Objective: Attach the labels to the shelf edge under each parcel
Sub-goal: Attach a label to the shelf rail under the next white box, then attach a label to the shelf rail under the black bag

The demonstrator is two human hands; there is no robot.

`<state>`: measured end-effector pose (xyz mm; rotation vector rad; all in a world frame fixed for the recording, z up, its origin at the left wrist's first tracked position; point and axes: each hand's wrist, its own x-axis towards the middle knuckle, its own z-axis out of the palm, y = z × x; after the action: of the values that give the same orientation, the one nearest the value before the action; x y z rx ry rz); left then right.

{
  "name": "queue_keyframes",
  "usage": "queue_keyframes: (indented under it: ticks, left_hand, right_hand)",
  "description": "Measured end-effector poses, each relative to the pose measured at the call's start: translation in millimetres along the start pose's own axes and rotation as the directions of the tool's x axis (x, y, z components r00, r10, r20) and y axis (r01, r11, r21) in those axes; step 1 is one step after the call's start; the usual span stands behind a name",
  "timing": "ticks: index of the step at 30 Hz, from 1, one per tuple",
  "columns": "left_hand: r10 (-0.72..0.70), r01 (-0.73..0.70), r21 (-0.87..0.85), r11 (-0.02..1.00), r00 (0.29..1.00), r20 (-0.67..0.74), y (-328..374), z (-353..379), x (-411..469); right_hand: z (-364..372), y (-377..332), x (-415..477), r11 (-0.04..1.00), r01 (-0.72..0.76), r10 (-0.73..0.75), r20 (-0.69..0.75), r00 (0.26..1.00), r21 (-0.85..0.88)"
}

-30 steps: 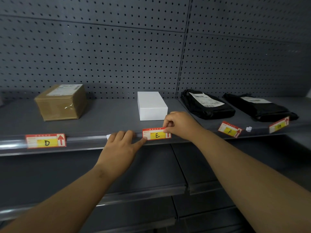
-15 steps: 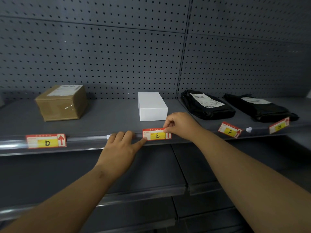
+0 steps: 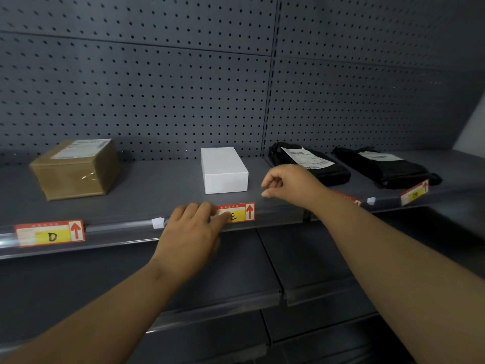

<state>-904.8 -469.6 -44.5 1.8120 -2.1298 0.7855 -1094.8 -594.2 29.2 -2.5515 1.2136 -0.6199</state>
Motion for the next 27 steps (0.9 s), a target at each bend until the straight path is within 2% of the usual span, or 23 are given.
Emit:
queue_keyframes:
  ticks: [4, 15, 20, 27]
  left_hand:
    - [-0.007, 0.003, -0.057, 0.998, 0.997, -0.076, 17.2, -9.7, 26.1]
    - [0.080, -0.097, -0.186, 0.978, 0.992, -0.100, 57.4, -9.9, 93.1]
    - [0.074, -0.095, -0.220, 0.971, 0.992, -0.104, 82.9, -7.6, 120.2]
    - [0.037, -0.038, -0.279, 0.960, 0.999, -0.008, 116.0, -2.0, 148.0]
  right_hand:
    - [-24.4, 15.6, -9.7, 0.996, -0.075, 0.072, -0.056, 0.996, -0.046]
    - [-70.8, 65.0, -46.5, 0.944, -0.300, 0.275, -0.176, 0.945, -0.139]
    - [-81.6, 90.5, -52.8, 0.911, -0.377, 0.359, -0.133, 0.924, -0.164]
    - [-73.4, 116.0, -45.1, 0.890, -0.370, 0.378, -0.024, 0.926, -0.266]
